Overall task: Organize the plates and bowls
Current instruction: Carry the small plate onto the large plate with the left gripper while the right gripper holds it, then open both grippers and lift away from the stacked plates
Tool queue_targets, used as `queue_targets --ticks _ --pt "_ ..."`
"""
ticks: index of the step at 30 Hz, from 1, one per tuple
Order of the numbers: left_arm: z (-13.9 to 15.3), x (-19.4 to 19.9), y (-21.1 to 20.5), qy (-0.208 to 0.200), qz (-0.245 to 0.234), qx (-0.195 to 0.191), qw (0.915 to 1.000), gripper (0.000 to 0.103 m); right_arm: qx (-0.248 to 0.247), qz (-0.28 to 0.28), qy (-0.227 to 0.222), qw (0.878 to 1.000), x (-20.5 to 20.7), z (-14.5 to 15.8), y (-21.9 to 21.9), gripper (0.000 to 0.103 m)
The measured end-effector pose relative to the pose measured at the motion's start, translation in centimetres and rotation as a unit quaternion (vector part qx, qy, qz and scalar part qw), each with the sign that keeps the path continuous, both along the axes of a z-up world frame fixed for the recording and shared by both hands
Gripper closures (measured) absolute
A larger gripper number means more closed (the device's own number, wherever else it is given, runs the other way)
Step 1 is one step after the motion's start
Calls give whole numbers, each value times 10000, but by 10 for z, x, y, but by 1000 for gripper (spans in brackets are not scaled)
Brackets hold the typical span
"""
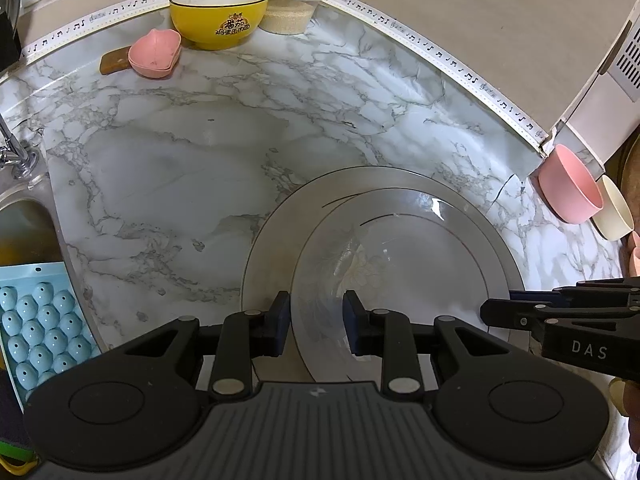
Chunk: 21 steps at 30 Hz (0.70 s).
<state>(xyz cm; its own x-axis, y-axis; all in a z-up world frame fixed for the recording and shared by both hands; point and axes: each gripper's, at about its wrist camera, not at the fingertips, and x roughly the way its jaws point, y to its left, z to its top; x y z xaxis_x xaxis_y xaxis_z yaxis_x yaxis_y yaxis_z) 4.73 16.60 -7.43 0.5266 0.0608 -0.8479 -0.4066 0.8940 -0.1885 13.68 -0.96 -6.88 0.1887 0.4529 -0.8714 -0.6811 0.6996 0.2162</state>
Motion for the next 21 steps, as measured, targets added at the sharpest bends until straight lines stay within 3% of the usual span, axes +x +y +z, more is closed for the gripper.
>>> queue_targets --ticks 9,21 --pt "0 1 2 -60 77 -15 10000 76 33 -8 8 10000 1 0 -1 85" --pt "9 0 -1 -154 32 250 9996 76 166 3 -16 9999 -1 6 -4 85"
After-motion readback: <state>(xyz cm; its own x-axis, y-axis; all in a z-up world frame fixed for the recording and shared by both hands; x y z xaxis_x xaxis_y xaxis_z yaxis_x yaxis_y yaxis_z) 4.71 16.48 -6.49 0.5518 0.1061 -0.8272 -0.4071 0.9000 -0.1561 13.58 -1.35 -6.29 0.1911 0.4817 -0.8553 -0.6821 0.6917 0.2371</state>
